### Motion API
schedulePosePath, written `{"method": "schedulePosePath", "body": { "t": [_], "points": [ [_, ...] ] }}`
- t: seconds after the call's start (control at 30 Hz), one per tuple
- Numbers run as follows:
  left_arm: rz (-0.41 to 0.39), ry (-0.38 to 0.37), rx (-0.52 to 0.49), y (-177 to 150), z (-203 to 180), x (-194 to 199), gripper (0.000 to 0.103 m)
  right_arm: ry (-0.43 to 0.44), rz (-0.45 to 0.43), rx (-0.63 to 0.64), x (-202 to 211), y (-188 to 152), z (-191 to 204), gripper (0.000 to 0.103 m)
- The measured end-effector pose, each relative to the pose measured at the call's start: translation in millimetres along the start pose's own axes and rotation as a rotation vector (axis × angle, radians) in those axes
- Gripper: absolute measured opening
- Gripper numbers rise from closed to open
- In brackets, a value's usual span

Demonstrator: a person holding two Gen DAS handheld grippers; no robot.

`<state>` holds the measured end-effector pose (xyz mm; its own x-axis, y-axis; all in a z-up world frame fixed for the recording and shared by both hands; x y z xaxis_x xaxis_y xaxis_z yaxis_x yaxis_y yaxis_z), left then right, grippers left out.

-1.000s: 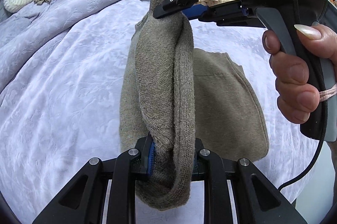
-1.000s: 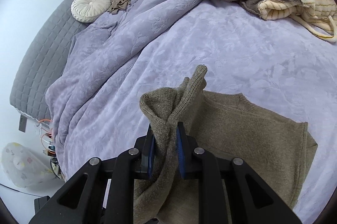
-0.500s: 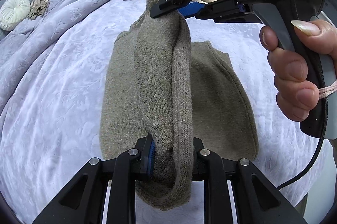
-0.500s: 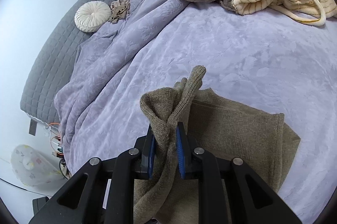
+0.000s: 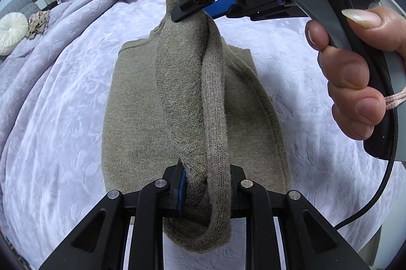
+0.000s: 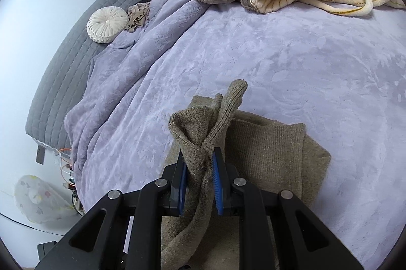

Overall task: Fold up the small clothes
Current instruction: 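Hold the sweater with both grippers and fold it over itself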

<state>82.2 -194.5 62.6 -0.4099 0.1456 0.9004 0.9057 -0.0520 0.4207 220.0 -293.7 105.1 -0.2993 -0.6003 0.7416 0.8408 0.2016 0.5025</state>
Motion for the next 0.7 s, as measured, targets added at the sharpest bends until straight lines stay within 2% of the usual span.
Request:
{"method": "schedulePosePath", "body": {
  "t": [0.4,0.7],
  "points": [
    [0.028,0.043,-0.052,-3.5,-17.7,-16.5,0.023,0.041,-0.029,-0.006,9.2,-18.3,-35.0,0.020],
    [0.044,0.096,-0.090,-4.7,-33.1,-27.5,0.023,0.057,-0.034,-0.062,6.1,-38.1,-68.4,0.020]
  ]
}}
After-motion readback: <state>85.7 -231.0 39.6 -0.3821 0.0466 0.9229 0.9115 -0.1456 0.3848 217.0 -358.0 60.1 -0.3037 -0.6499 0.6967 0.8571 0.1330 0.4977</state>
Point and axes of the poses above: each gripper's, at about its wrist camera, not at the fingertips, and x roughly against the way its jaws point, z to its left, y to its top, the point moved 3 cm from there along -x, roughly the way its jaws point, and after that the axes turned 13 degrees about x, right-handed, at the moved point
